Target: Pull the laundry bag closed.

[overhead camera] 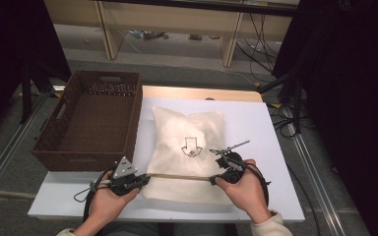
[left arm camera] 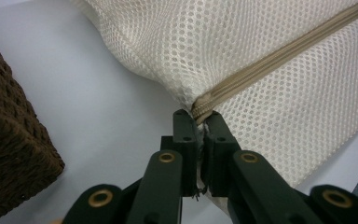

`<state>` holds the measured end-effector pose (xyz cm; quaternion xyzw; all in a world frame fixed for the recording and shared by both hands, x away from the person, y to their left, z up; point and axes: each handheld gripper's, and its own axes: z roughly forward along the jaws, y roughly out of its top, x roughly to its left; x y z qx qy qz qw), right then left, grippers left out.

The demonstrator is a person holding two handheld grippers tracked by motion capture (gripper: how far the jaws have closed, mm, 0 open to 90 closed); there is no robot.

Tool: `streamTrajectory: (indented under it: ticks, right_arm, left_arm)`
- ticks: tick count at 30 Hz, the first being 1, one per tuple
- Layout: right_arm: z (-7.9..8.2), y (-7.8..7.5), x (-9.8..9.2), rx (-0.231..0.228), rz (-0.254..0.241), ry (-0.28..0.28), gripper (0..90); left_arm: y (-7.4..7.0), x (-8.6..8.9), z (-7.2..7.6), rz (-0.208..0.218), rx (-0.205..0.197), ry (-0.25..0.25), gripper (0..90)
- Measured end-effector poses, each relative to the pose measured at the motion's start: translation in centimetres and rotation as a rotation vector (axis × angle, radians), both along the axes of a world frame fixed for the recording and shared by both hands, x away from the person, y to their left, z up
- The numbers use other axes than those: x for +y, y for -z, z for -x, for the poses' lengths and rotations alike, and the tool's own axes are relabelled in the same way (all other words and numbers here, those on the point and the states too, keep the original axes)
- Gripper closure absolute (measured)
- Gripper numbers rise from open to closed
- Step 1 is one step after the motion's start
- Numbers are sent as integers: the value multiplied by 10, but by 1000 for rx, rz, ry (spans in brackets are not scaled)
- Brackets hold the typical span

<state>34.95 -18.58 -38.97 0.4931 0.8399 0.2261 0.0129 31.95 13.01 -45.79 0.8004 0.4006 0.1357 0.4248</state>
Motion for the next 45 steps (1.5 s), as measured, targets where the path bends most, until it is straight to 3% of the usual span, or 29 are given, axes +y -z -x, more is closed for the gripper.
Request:
streamTrajectory:
  ticks: [6, 8, 10, 15, 18, 22, 24, 26, 28, 31, 33, 35, 40, 45]
  right_arm:
    - [-1, 1, -5, 6, -8, 14, 887]
    - [0, 1, -6, 6, -4, 45, 887]
    - [-3, 3, -11, -2, 0, 15, 887]
    - [-2, 5, -19, 23, 5, 61, 887]
    - [-4, 7, -26, 7, 15, 61, 887]
    - [-4, 8, -32, 27, 33, 111, 887]
    - [-6, 11, -39, 9, 39, 110, 887]
    - [-5, 10, -39, 52, 39, 159, 887]
    - [-6, 11, -41, 57, 43, 173, 887]
    - [-9, 16, -47, 31, 58, 147, 887]
    - [-9, 17, -46, 58, 63, 179, 887]
    - [-11, 20, -50, 30, 71, 151, 887]
    - [-10, 19, -48, 75, 75, 185, 887]
    - [-11, 20, -48, 63, 79, 163, 886]
  left_arm:
    - [0, 1, 0, -8, -1, 2, 846]
    - [0, 1, 0, -7, 2, 6, 846]
    - [0, 1, 0, -7, 2, 4, 845]
    - [0, 1, 0, -10, 0, 1, 846]
    - [1, 0, 0, -6, 2, -2, 845]
    - [2, -1, 0, 18, 3, -18, 845]
    - [2, 0, 0, 0, 2, -6, 845]
    - [2, 1, 0, -10, 4, -1, 845]
    - [2, 0, 0, 2, 5, -6, 845]
    - [2, 0, 0, 2, 2, -3, 845]
    - [1, 0, 0, -3, 5, 6, 844]
    - [2, 0, 0, 2, 0, 0, 845]
    - [3, -1, 0, -4, -3, -1, 844]
    - [3, -1, 0, -15, -5, 1, 843]
